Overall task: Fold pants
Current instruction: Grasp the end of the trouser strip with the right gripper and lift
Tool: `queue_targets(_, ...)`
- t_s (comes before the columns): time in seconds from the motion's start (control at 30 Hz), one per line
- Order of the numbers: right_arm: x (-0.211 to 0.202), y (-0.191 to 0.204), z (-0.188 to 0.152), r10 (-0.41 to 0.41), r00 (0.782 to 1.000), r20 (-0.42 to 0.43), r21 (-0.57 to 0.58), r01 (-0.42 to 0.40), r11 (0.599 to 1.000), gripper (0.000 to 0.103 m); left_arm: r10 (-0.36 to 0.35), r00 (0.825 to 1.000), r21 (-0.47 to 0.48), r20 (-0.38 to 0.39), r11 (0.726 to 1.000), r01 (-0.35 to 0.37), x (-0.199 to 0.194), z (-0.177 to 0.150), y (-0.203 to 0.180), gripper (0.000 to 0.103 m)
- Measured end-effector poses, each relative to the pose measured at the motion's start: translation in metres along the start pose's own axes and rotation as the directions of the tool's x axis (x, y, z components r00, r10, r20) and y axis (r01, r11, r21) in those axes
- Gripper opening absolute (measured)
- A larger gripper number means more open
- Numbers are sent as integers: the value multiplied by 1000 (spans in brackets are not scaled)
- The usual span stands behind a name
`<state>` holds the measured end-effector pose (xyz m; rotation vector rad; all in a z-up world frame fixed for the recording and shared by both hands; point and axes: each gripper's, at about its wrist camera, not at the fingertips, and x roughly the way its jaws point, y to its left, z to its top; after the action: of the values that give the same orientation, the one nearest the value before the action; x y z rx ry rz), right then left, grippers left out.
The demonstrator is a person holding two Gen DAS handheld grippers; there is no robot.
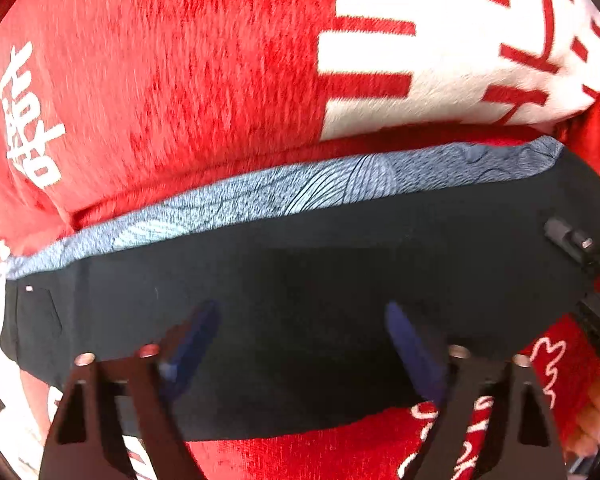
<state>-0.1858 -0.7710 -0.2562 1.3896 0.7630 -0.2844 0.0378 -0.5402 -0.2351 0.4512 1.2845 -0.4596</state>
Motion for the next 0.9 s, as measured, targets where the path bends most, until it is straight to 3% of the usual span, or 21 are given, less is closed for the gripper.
queue_targets(0.1, -8, 16, -5, -39, 999, 11, -78, 40, 996, 14, -42, 999, -1, 1, 999, 42, 4, 2, -1, 74)
queue_targets(0.2, -15, 45, -13, -58, 998, 25, -193, 62, 979, 13, -105, 994, 8, -11, 994, 105, 23, -6, -8, 74)
queue_targets(0.3, -16, 81, -26, -89, 996, 29, -332, 93, 939, 11, -73, 993, 38, 93, 997, 70, 31, -25, -16, 74)
queue_targets(0.4, -13, 110, -39, -98, 995, 28, -435, 100, 895, 11, -108, 988, 6, 108, 994, 108, 32, -28, -8, 74)
queue_targets(0.67, 13, 180, -88, -166, 986, 19, -638, 139, 757, 11, -162, 973, 30, 165, 987, 160, 29, -48, 10, 74)
queue_targets(0.8, 32, 211, -119, -222, 974, 33, -723, 177, 668, 11, -224, 968, -30, 113, 973, 228, 5, -60, 56, 74)
queue_targets(0.9, 57, 231, -149, -289, 956, 55, -791, 219, 572, 12, -202, 973, -128, 115, 968, 216, -10, -75, 115, 74)
